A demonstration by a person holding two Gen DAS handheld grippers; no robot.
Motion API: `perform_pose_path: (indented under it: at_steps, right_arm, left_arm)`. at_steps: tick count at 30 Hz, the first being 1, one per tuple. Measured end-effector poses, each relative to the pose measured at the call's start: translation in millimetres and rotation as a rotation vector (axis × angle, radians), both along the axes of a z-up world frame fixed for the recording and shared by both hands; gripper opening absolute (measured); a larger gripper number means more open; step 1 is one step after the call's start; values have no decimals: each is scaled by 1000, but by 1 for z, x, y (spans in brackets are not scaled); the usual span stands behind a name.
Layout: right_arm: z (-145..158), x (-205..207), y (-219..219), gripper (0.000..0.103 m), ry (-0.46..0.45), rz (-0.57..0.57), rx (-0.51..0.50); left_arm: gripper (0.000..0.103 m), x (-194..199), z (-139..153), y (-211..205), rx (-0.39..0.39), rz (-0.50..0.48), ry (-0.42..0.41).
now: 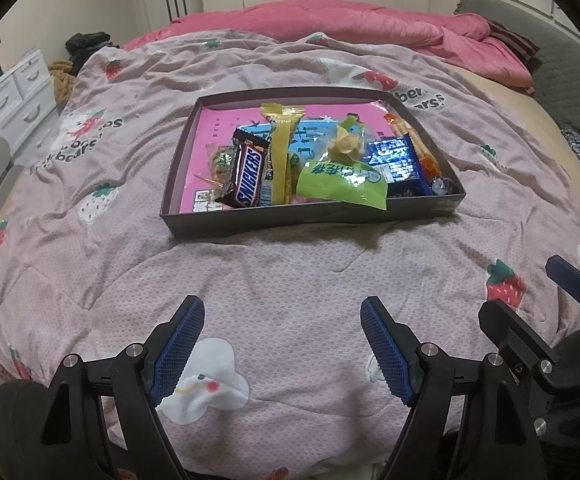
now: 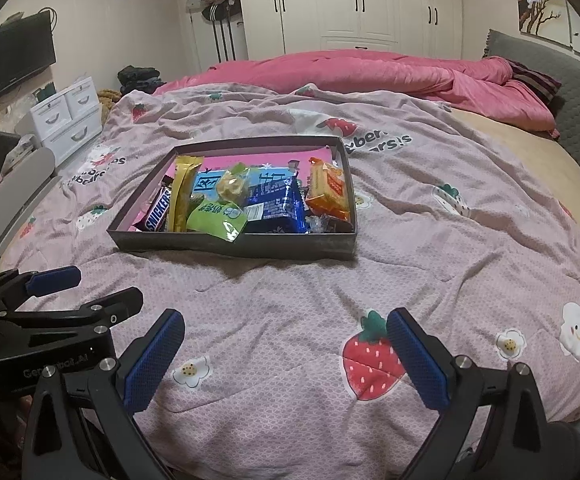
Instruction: Organize snacks
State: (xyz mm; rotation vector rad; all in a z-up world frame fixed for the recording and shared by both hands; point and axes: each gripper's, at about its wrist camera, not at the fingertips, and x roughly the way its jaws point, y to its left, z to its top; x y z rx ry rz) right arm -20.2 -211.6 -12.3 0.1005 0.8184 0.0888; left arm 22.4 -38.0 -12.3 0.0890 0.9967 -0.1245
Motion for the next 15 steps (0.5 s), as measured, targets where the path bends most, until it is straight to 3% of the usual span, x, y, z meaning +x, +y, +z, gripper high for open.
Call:
perform_pose_path:
  at_steps: [15]
  right_arm:
    - [-4,3,1,102,11,0,-3]
  left_arm:
    - [81,1,-7,-1,2,-11,-4]
